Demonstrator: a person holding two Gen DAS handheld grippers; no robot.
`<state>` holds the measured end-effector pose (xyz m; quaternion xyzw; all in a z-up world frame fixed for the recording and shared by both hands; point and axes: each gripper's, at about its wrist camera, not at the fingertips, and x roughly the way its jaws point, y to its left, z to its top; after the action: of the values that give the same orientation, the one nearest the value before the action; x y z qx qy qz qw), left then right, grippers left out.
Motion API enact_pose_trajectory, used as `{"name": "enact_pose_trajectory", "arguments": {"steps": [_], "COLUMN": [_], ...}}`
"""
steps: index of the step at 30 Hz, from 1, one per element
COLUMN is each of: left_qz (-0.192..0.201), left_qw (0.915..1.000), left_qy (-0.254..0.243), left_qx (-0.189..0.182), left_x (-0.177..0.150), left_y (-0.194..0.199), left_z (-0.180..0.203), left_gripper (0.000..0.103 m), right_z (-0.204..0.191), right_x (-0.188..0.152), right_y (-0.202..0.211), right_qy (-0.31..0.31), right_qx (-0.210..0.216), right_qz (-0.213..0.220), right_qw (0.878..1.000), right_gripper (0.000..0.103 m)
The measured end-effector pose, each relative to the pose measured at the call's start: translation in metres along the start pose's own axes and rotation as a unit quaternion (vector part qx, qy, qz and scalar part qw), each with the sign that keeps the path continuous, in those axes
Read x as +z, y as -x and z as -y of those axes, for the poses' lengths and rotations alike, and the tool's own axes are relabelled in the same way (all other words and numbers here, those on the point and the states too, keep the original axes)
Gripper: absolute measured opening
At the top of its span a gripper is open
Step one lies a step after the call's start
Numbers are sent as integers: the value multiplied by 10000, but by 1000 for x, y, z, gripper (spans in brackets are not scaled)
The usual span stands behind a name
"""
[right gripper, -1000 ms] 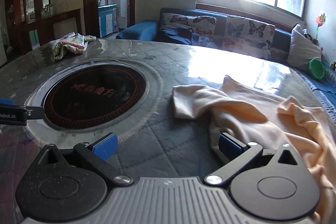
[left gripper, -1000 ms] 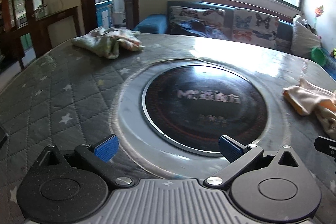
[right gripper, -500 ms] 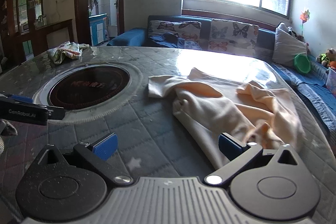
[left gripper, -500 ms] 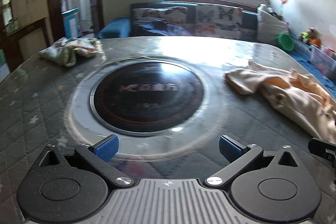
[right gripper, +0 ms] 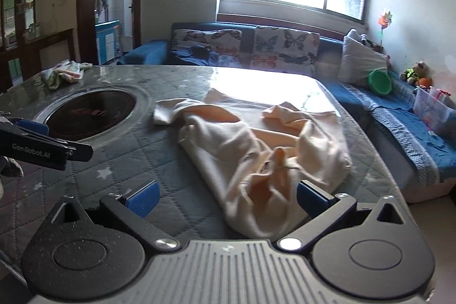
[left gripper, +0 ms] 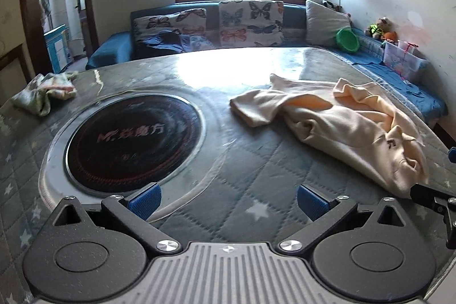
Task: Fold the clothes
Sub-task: 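Move both grippers over the cream cloth, approaching its edge, then close the right gripper on the cream cloth edge while the left gripper approaches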
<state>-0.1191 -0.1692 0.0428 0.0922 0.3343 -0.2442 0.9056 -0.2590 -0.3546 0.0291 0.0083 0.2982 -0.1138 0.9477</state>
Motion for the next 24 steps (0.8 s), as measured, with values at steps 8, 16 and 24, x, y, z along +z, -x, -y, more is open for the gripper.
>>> {"name": "enact_pose_trajectory", "arguments": {"steps": [8, 16, 24], "left_qz": [-96, -131, -157], "left_qw": [9997, 9995, 9996], "left_qy": [-218, -261, -226], "left_qx": [-111, -111, -83], "left_x": [15, 35, 51], "left_y": [-11, -28, -46], "left_z": [23, 34, 32], "left_gripper": [103, 103, 103], "right_z": [17, 27, 31], "right_x": [5, 16, 26], "right_y": [-3, -15, -42], "right_qy": [-67, -98, -161], "right_qx": [-126, -128, 116], "right_qz": [-55, -43, -142], "right_qw": [9999, 9999, 9997], "right_gripper": [103, 95, 78]}}
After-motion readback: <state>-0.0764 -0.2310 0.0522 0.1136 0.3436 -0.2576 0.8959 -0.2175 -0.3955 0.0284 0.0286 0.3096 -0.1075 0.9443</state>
